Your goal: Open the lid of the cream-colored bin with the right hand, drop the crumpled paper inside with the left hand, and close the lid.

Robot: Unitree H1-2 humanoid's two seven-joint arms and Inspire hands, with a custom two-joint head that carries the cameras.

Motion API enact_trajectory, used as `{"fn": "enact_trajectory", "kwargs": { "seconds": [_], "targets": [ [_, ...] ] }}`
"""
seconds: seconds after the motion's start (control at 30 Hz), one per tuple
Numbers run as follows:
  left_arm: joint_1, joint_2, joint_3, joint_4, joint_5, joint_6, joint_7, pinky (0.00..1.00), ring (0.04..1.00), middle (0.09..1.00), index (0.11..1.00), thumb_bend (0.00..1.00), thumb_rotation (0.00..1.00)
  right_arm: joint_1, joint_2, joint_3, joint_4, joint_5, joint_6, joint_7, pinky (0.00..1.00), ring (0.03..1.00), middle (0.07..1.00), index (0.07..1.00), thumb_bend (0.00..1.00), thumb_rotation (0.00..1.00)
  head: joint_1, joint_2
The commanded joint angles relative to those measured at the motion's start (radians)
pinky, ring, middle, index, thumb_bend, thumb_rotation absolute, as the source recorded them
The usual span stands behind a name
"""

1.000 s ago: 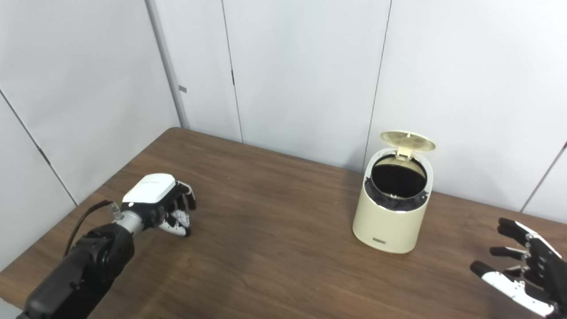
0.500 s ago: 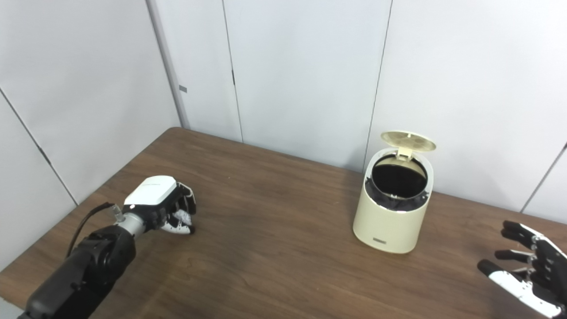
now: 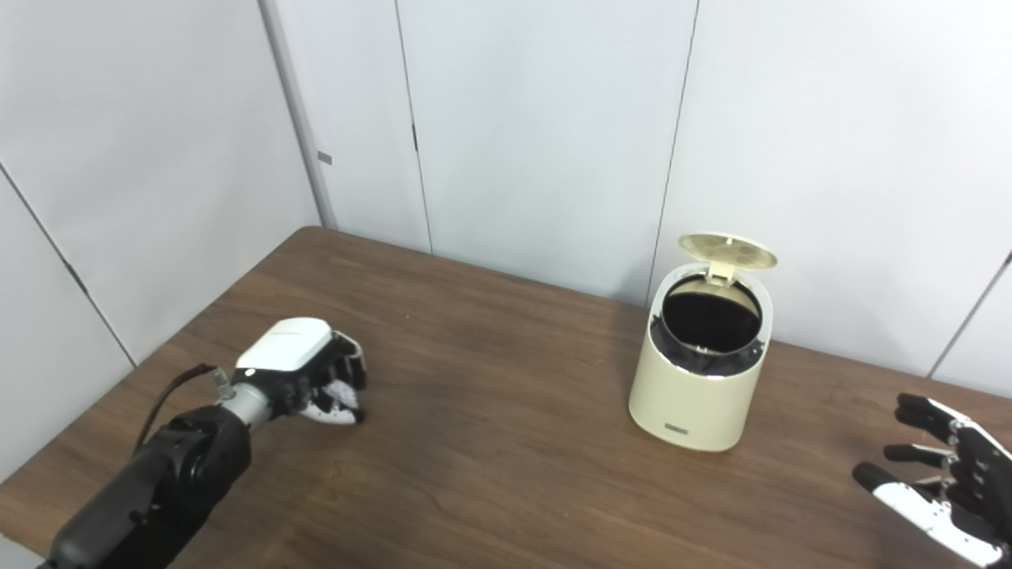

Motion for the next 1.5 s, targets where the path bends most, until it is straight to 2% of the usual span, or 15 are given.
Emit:
{"fn": "enact_trajectory", "kwargs": {
  "seconds": [0.0, 0.1, 0.23, 0.37, 0.47, 0.6, 0.63, 0.7, 0.87, 0.93, 1.07, 1.13, 1.27, 1.4, 1.47],
  "targets": [
    [-0.040, 0.035, 0.025, -0.058, 0.016, 0.019, -0.011, 0.40, 0.379, 0.476, 0.523, 0.50, 0.00, -0.032, -0.013, -0.010, -0.025, 0.002, -0.029, -0.007, 0.39, 0.672, 0.812, 0.791, 0.81, 0.43, -0.001, 0.001],
    [-0.057, 0.044, 0.030, -0.090, 0.033, 0.018, -0.027, 0.38, 0.375, 0.468, 0.531, 0.50, 0.00, -0.034, -0.012, -0.008, -0.024, 0.001, -0.031, -0.007, 0.40, 0.676, 0.814, 0.792, 0.80, 0.41, -0.001, 0.000],
    [-0.090, 0.056, 0.034, -0.141, 0.056, 0.014, -0.057, 0.29, 0.345, 0.454, 0.532, 0.50, 0.00, -0.037, -0.016, 0.002, -0.022, -0.017, -0.041, -0.006, 0.40, 0.683, 0.824, 0.807, 0.80, 0.44, -0.004, -0.002],
    [-0.110, 0.049, 0.046, -0.161, 0.050, 0.030, -0.082, 0.35, 0.359, 0.472, 0.531, 0.50, 0.00, -0.038, -0.016, 0.008, -0.019, -0.022, -0.041, -0.004, 0.40, 0.688, 0.835, 0.816, 0.75, 0.40, -0.004, -0.002],
    [-0.127, 0.031, 0.053, -0.183, 0.046, 0.007, -0.059, 0.32, 0.346, 0.455, 0.537, 0.49, 0.00, -0.039, -0.016, 0.011, -0.012, -0.029, -0.043, -0.006, 0.41, 0.690, 0.837, 0.820, 0.75, 0.39, -0.017, -0.002],
    [-0.172, -0.023, 0.044, -0.244, 0.054, 0.018, -0.059, 0.30, 0.341, 0.460, 0.541, 0.49, 0.00, -0.041, -0.009, 0.010, -0.012, -0.023, -0.028, -0.006, 0.44, 0.705, 0.840, 0.820, 0.76, 0.38, -0.017, -0.002],
    [-0.189, -0.045, 0.033, -0.263, 0.068, 0.027, -0.066, 0.31, 0.345, 0.463, 0.540, 0.49, 0.00, -0.043, -0.006, 0.010, -0.005, -0.022, -0.031, -0.007, 0.45, 0.709, 0.845, 0.823, 0.77, 0.38, -0.064, -0.007],
    [-0.221, -0.086, 0.016, -0.293, 0.098, 0.055, -0.093, 0.34, 0.360, 0.472, 0.520, 0.50, 0.00, -0.046, -0.002, 0.014, 0.009, -0.022, -0.043, -0.009, 0.47, 0.719, 0.853, 0.828, 0.77, 0.37, -0.083, -0.011],
    [-0.290, -0.169, -0.016, -0.325, 0.148, 0.107, -0.150, 0.29, 0.345, 0.453, 0.543, 0.49, 0.00, -0.053, 0.004, 0.033, 0.013, -0.043, -0.056, -0.015, 0.47, 0.745, 0.884, 0.864, 0.69, 0.31, -0.121, -0.017],
    [-0.310, -0.206, -0.018, -0.315, 0.145, 0.104, -0.128, 0.26, 0.341, 0.444, 0.539, 0.49, 0.00, -0.056, 0.017, 0.032, 0.001, -0.035, -0.031, -0.014, 0.48, 0.756, 0.899, 0.877, 0.67, 0.27, -0.150, -0.016],
    [-0.339, -0.272, -0.013, -0.286, 0.135, 0.104, -0.087, 0.24, 0.329, 0.451, 0.542, 0.49, 0.00, -0.064, 0.029, 0.038, -0.016, -0.043, 0.011, -0.013, 0.67, 0.808, 0.899, 0.881, 0.63, 0.17, -0.185, -0.014],
    [-0.348, -0.296, -0.012, -0.275, 0.132, 0.104, -0.076, 0.26, 0.338, 0.463, 0.543, 0.49, 0.00, -0.065, 0.028, 0.044, -0.010, -0.059, 0.003, -0.016, 0.71, 0.821, 0.901, 0.885, 0.63, 0.15, -0.216, -0.015],
    [-0.360, -0.331, -0.006, -0.248, 0.090, 0.083, -0.041, 0.28, 0.347, 0.473, 0.540, 0.49, 0.00, -0.065, 0.028, 0.054, 0.002, -0.090, -0.026, -0.025, 0.63, 0.798, 0.892, 0.882, 0.67, 0.15, -0.259, -0.016],
    [-0.377, -0.362, -0.020, -0.226, 0.071, 0.072, -0.013, 0.26, 0.338, 0.461, 0.542, 0.49, 0.00, -0.067, 0.029, 0.058, 0.040, -0.097, -0.078, -0.031, 0.62, 0.798, 0.887, 0.883, 0.69, 0.15, -0.296, -0.022],
    [-0.382, -0.371, -0.029, -0.213, 0.064, 0.058, 0.007, 0.34, 0.378, 0.470, 0.521, 0.50, 0.00, -0.069, 0.029, 0.060, 0.062, -0.098, -0.105, -0.031, 0.62, 0.797, 0.885, 0.881, 0.70, 0.18, -0.304, -0.025]
  ]
}}
